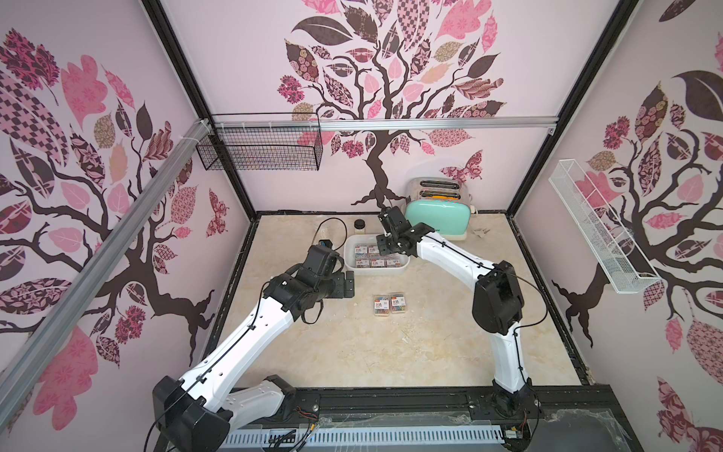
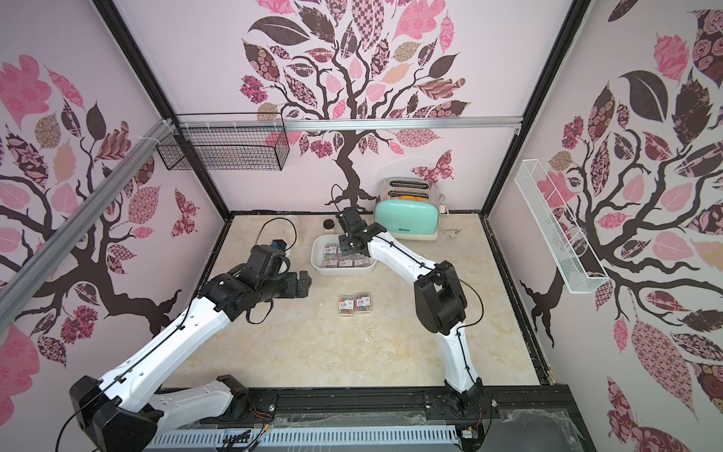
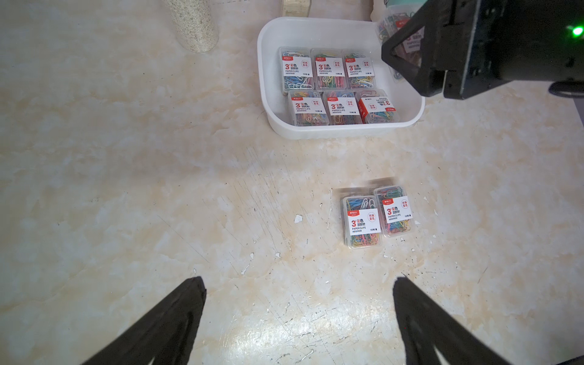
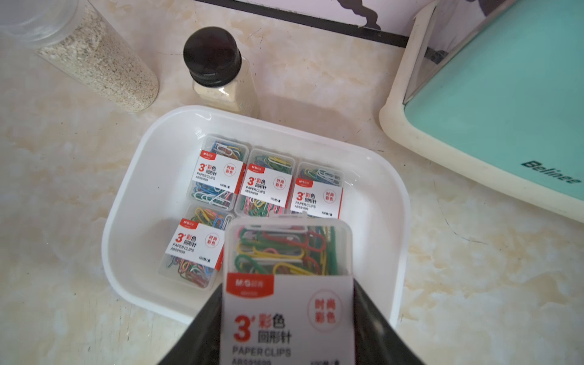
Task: Take the paper clips out of the storage box
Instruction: Pick up the boxed paper clips from the storage box.
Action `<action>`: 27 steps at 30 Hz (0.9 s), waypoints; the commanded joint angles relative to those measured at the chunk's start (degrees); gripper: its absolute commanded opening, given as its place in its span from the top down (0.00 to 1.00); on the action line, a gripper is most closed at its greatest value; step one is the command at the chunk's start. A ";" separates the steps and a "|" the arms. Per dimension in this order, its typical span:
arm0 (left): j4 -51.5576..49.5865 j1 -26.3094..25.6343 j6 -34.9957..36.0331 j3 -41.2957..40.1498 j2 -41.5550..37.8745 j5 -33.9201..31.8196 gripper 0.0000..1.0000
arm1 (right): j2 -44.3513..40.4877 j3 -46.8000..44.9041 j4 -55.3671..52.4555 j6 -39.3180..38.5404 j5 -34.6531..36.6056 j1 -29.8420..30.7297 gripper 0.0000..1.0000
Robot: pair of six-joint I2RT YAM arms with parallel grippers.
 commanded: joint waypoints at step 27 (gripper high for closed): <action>3.71 0.54 -0.29 -1.51 2.04 4.49 0.02 | -19.75 -40.00 7.43 12.07 -3.86 0.60 0.66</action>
